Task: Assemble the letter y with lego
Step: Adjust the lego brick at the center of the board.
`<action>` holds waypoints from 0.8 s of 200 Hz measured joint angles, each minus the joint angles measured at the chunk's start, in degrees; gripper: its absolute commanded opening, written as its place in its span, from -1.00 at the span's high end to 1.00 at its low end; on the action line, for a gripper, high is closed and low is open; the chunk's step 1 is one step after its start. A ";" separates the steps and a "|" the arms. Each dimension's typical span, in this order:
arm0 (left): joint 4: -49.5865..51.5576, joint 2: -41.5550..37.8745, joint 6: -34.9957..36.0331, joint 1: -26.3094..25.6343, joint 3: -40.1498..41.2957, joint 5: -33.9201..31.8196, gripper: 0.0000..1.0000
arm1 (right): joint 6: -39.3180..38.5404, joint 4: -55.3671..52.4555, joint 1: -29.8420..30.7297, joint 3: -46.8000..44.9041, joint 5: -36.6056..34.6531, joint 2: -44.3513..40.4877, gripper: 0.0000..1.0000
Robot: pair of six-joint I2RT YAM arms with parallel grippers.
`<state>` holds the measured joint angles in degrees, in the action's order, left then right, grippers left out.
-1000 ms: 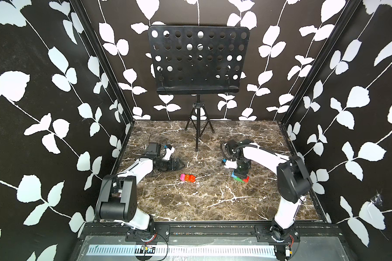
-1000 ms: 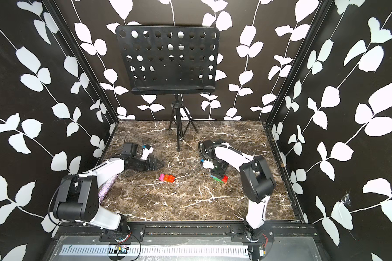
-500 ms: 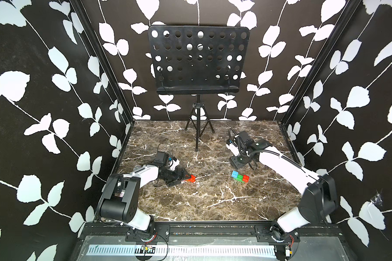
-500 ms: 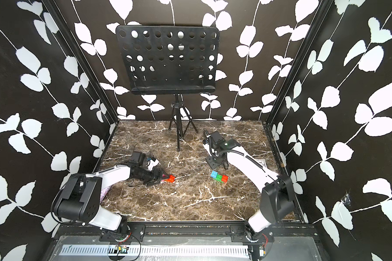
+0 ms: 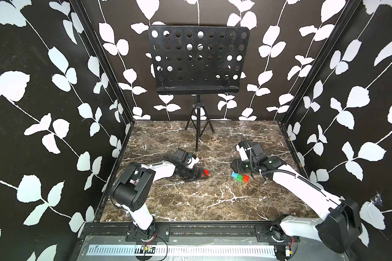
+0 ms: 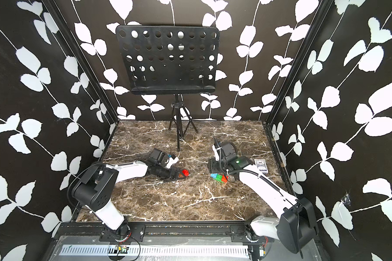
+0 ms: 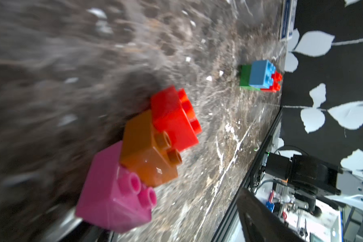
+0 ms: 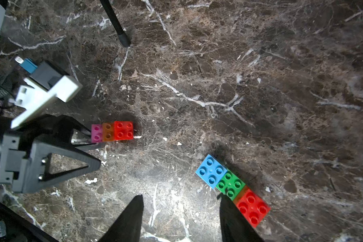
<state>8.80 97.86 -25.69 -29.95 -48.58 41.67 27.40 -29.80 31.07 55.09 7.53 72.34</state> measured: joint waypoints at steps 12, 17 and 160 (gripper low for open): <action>0.79 0.39 0.33 -0.55 -0.94 -0.37 -0.75 | 1.99 1.09 0.02 -0.39 0.90 0.59 -0.12; 1.29 0.42 0.55 -0.59 -1.22 -0.66 -0.75 | 2.82 1.62 0.07 -0.39 1.42 1.03 -0.11; 3.45 -3.19 3.34 3.56 0.85 -10.60 -0.47 | 11.87 15.10 0.55 9.60 16.98 27.52 -0.10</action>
<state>12.25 94.67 -22.35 -26.39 -47.72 31.07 39.27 -14.70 31.62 64.69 24.51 99.85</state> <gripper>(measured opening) 0.736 0.546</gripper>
